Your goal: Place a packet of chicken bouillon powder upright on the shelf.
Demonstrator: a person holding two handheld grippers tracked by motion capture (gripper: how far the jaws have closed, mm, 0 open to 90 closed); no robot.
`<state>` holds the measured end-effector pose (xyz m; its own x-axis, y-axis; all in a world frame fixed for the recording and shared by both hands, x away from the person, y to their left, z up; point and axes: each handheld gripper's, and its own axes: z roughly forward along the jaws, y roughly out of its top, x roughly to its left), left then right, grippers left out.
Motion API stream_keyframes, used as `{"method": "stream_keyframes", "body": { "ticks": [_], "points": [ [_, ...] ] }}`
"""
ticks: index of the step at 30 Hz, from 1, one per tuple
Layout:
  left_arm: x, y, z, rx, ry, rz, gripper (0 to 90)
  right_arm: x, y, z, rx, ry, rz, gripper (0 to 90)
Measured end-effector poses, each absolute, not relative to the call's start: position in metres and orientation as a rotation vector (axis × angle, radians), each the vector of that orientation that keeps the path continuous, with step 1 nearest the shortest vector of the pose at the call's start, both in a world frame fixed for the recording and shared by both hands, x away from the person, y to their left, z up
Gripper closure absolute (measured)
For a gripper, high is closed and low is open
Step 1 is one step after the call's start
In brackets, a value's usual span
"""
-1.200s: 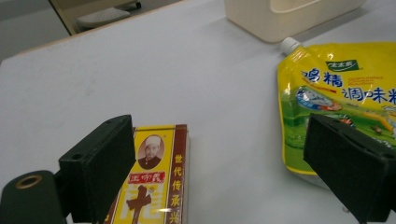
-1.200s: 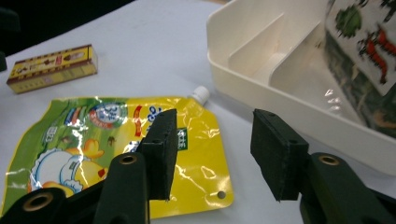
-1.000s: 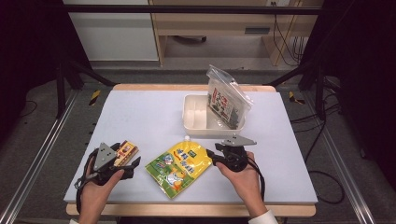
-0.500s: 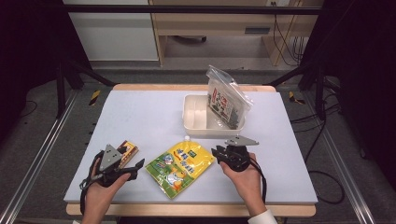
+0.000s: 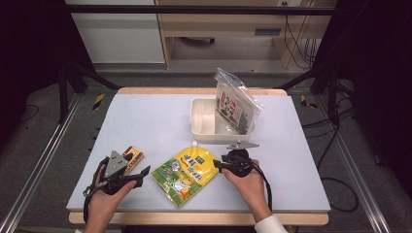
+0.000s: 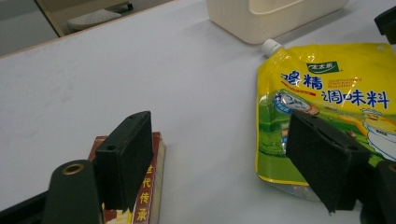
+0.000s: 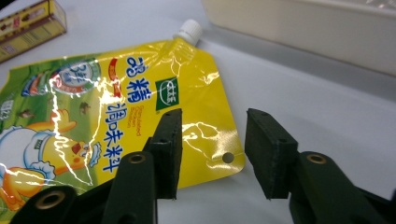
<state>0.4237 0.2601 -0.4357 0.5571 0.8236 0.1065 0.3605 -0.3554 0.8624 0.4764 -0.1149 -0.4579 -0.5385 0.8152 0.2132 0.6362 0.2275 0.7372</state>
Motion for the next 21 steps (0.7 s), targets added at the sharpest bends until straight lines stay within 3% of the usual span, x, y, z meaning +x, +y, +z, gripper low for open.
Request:
{"method": "stream_keyframes", "body": {
  "ticks": [12, 21],
  "points": [
    [0.424, 0.257, -0.435, 1.964, 0.923, 0.683, 22.5, 0.483, -0.117, -0.468, 1.437, 2.307, 1.194, 49.3],
    [0.425, 0.253, -0.434, 1.971, 0.909, 0.686, 22.5, 0.482, -0.119, -0.473, 1.502, 2.331, 1.239, 51.4]
  ]
}}
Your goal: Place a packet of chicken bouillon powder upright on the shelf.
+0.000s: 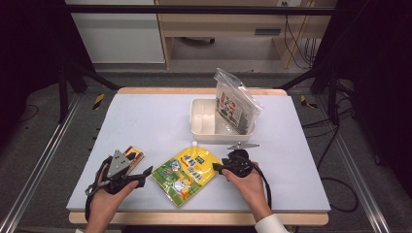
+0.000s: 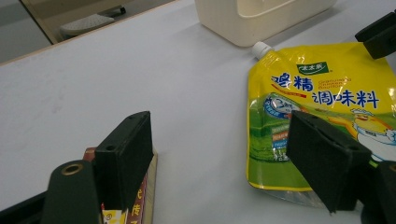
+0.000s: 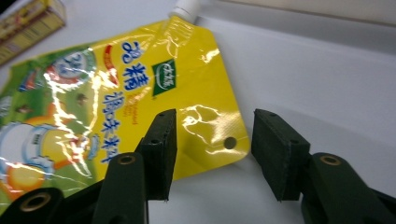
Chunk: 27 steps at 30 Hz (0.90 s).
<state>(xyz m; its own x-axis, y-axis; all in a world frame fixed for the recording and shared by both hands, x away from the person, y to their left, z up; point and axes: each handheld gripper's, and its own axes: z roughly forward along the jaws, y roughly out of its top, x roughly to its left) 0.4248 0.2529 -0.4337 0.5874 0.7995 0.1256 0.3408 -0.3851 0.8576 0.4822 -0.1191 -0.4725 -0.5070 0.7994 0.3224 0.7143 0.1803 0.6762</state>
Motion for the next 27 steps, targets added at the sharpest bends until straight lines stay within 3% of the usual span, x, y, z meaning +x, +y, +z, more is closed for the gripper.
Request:
{"method": "stream_keyframes", "body": {
  "ticks": [7, 21, 27],
  "points": [
    [0.424, 0.255, -0.434, 1.972, 0.916, 0.691, 22.3, 0.479, -0.120, -0.464, 1.513, 2.299, 1.319, 51.8],
    [0.426, 0.255, -0.435, 1.983, 0.918, 0.695, 22.4, 0.474, -0.100, -0.455, 1.412, 2.280, 1.273, 64.1],
    [0.426, 0.256, -0.434, 1.982, 0.917, 0.699, 22.3, 0.477, -0.096, -0.460, 1.404, 2.297, 1.220, 83.9]
  ]
}}
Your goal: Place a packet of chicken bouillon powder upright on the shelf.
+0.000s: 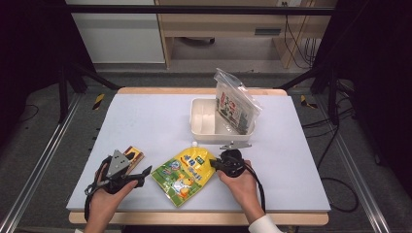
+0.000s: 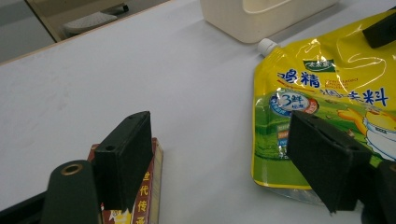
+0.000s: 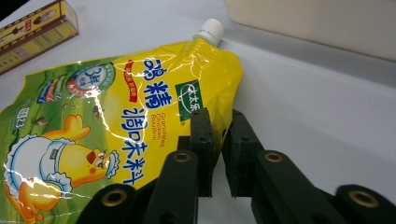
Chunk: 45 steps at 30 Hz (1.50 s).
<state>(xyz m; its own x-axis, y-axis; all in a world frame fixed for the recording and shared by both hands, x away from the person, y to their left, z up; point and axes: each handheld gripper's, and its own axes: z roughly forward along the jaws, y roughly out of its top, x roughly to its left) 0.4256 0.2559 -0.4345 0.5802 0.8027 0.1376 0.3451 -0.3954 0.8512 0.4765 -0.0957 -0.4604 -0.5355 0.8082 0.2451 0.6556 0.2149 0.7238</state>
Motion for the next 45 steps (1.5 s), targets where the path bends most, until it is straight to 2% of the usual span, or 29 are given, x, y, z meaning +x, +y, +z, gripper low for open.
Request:
{"method": "stream_keyframes", "body": {
  "ticks": [3, 17, 22, 33, 45],
  "points": [
    [0.425, 0.255, -0.435, 1.985, 0.910, 0.702, 22.3, 0.476, -0.097, -0.459, 1.395, 2.293, 1.239, 88.5],
    [0.419, 0.256, -0.439, 2.047, 0.882, 0.649, 17.8, 0.475, -0.107, -0.448, 1.367, 2.269, 1.341, 89.9],
    [0.418, 0.257, -0.437, 2.095, 0.776, 0.587, 14.8, 0.477, -0.114, -0.436, 1.346, 2.272, 1.377, 90.0],
    [0.425, 0.254, -0.409, 2.147, 0.738, 0.535, 13.8, 0.491, -0.122, -0.380, 1.148, 2.389, 1.329, 90.0],
    [0.442, 0.238, -0.358, 2.166, 0.643, 0.528, 14.2, 0.492, -0.098, -0.313, 0.837, 2.510, 1.246, 90.0]
  ]
}}
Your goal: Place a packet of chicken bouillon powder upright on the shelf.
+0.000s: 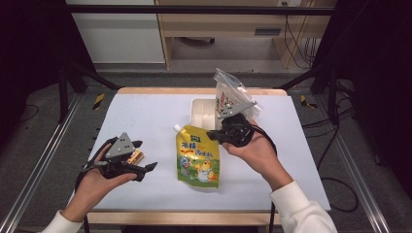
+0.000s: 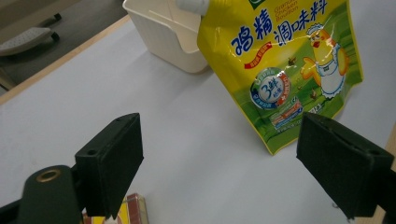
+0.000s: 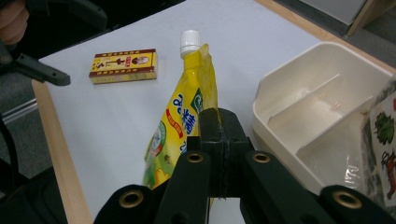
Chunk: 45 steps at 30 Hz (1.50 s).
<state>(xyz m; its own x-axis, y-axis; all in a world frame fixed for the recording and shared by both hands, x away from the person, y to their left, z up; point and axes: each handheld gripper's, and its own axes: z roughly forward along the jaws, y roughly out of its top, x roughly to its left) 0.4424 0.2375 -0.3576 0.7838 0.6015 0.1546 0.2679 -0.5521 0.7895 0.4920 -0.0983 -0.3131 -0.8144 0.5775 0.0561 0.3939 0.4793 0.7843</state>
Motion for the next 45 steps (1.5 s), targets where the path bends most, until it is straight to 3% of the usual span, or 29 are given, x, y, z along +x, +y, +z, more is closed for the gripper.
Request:
{"method": "stream_keyframes", "body": {
  "ticks": [15, 38, 45],
  "points": [
    [0.458, 0.203, -0.321, 2.231, 0.493, 0.593, 15.5, 0.486, -0.085, -0.295, 0.674, 2.570, 1.210, 90.0],
    [0.464, 0.187, -0.312, 2.306, 0.377, 0.625, 15.0, 0.476, -0.061, -0.278, 0.431, 2.660, 1.158, 90.0],
    [0.471, 0.177, -0.305, 2.378, 0.303, 0.569, 24.2, 0.471, -0.052, -0.277, 0.386, 2.681, 1.148, 90.0]
  ]
}}
